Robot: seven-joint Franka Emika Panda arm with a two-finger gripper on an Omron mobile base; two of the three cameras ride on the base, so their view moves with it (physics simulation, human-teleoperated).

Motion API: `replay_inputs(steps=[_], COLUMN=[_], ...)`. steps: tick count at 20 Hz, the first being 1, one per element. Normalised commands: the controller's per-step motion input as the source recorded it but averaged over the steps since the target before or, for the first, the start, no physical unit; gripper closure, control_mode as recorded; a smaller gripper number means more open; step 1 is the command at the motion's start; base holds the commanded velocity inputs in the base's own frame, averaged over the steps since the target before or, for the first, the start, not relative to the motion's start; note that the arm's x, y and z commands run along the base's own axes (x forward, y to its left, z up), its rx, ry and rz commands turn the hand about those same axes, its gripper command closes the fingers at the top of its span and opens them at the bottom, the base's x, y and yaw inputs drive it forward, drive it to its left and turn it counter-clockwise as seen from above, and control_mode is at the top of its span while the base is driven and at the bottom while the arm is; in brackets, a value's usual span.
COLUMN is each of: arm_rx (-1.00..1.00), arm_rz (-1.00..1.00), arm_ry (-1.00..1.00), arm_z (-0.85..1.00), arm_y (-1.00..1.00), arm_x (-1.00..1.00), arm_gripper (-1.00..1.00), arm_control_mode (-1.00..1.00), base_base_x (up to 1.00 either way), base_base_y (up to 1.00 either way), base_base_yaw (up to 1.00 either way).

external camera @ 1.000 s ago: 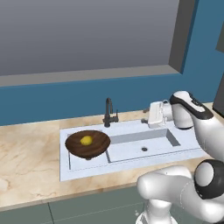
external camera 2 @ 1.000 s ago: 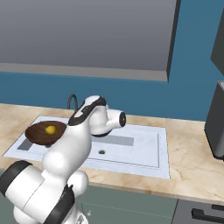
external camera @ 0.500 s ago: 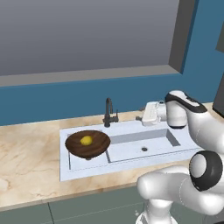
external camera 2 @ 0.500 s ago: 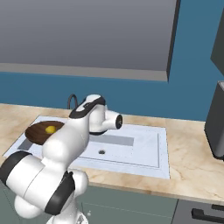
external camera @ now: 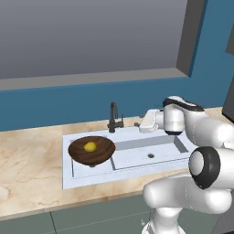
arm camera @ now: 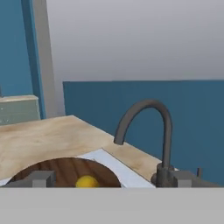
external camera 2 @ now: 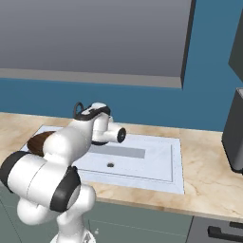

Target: Pick the lemon from the cabinet and place it in the bowl. Then pick the bowl and place it in the sink. Then turn on the sink facuet.

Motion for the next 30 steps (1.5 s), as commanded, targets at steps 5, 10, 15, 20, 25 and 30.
replay_inputs(steps=[5,10,15,20,25,30], arm_rx=[0.03,0.06,0.04,0.02,0.01,0.00], arm_rz=[-0.07,-0.07,-0.02,0.00,0.00,0.00], arm_ry=[0.00,0.00,0.00,0.00,0.00,0.00], arm_z=[-0.14,0.00,-0.05,-0.16,-0.07,-0.11], arm_y=[0.03,0.00,0.00,0.04,0.06,0.03], arm_x=[0.28,0.27,0.17,0.13,0.25,0.37], arm_gripper=[-1.00,-1.00,-1.00,-1.00,-1.00,-1.00], arm_control_mode=[-1.00,-1.00,-1.00,-1.00,-1.00,-1.00], base_base_x=[0.00,0.00,0.00,0.00,0.00,0.00], base_base_y=[0.00,0.00,0.00,0.00,0.00,0.00], base_base_yaw=[0.00,0.00,0.00,0.00,0.00,0.00])
